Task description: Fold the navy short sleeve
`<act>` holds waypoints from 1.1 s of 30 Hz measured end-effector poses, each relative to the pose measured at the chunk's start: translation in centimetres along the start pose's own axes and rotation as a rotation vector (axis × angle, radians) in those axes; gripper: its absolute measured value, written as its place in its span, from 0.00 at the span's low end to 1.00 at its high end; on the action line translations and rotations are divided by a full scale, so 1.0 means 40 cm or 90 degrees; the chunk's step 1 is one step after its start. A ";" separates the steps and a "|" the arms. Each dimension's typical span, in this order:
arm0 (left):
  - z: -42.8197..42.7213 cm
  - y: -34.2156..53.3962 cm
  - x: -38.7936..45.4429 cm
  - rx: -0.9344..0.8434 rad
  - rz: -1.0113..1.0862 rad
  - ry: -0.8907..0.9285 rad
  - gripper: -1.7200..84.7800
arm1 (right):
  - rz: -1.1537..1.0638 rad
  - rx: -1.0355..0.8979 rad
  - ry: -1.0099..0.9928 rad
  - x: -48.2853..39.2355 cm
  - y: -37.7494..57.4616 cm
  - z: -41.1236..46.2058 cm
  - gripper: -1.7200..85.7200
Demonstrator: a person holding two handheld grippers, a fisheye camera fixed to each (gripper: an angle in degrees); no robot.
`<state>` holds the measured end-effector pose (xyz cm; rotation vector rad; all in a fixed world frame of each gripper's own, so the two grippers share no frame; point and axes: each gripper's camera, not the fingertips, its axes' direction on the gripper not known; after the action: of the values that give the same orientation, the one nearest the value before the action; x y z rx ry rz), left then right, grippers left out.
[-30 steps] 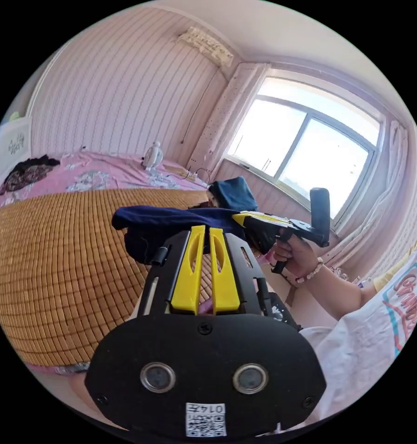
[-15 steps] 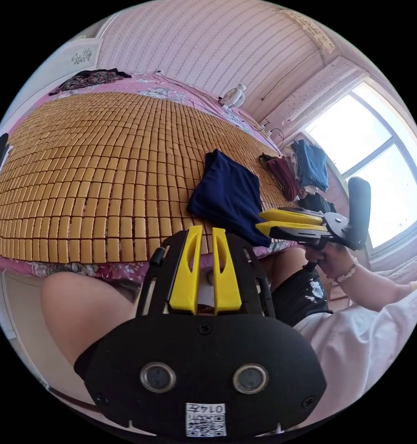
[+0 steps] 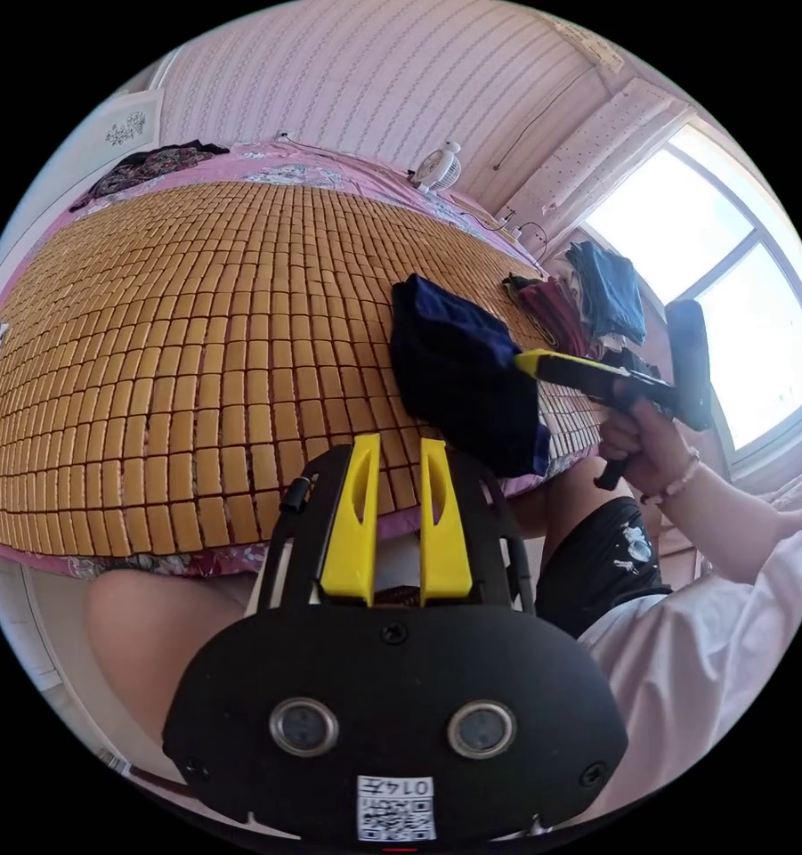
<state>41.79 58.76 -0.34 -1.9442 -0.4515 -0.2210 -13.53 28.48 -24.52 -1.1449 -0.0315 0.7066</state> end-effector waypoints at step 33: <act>-0.097 -0.467 0.129 0.099 0.157 0.130 0.07 | 0.316 -0.090 0.190 0.471 0.144 -0.055 0.02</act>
<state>39.06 62.86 18.80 -1.7830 -0.0894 -0.2157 -0.79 37.89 -36.42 -1.4025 0.4749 0.9719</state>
